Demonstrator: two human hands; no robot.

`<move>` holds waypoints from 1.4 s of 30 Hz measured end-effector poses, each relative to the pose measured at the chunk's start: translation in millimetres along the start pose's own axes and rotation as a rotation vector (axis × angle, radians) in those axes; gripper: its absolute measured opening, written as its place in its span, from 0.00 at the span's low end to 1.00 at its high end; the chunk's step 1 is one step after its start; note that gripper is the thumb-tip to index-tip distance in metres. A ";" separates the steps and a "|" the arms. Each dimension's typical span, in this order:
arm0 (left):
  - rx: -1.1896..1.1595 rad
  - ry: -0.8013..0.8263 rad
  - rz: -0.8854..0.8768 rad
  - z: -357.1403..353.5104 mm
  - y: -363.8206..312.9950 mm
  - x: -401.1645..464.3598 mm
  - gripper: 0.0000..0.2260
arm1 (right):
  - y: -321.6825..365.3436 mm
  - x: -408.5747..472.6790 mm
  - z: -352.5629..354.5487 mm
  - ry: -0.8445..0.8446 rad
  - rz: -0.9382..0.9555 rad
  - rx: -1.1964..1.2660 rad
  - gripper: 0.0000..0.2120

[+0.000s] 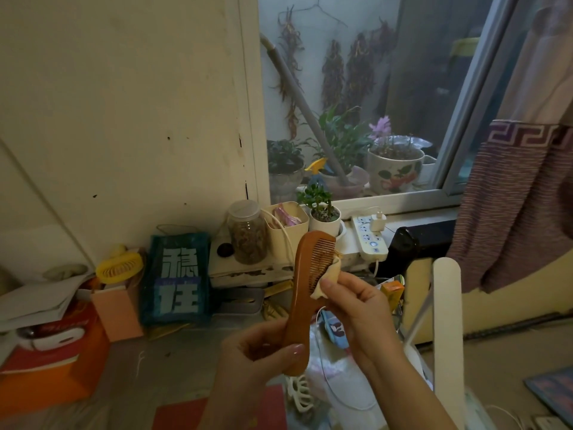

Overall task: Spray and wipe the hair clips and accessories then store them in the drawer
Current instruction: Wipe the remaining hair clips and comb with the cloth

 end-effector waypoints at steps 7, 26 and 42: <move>0.268 0.091 -0.214 12.2 -44.9 22.5 0.17 | 5.6 1.5 2.4 0.236 0.015 -0.231 0.12; 0.440 -0.060 -0.313 25.7 -34.6 28.7 0.05 | 4.5 -1.8 24.1 0.015 0.206 -0.442 0.10; 0.024 -0.243 -0.108 18.4 -11.6 26.1 0.05 | -34.2 -26.3 9.7 -0.151 0.727 -0.998 0.14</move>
Point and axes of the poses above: each hand's wrist, its own x-axis towards the middle knuckle, its own z-axis out of the back of the hand, y = z × x, the point moved 2 cm from there along x, towards the middle knuckle
